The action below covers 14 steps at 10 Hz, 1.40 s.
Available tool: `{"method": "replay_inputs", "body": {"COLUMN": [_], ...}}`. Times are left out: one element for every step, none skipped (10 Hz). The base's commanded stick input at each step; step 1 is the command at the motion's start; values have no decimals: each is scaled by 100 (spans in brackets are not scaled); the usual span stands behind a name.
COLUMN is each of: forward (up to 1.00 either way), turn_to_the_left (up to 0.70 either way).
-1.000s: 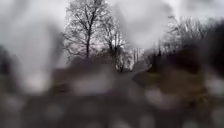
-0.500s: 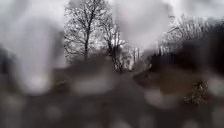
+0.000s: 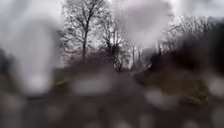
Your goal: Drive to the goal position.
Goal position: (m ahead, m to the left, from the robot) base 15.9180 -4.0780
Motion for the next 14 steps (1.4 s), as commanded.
{"method": "replay_inputs", "body": {"forward": [85,85,85,85,85,85,85,85,85,85,85,85,85,85], "turn_to_the_left": [0,0,0,0,10,22,34,28,5,0,0,0,0,0]}}
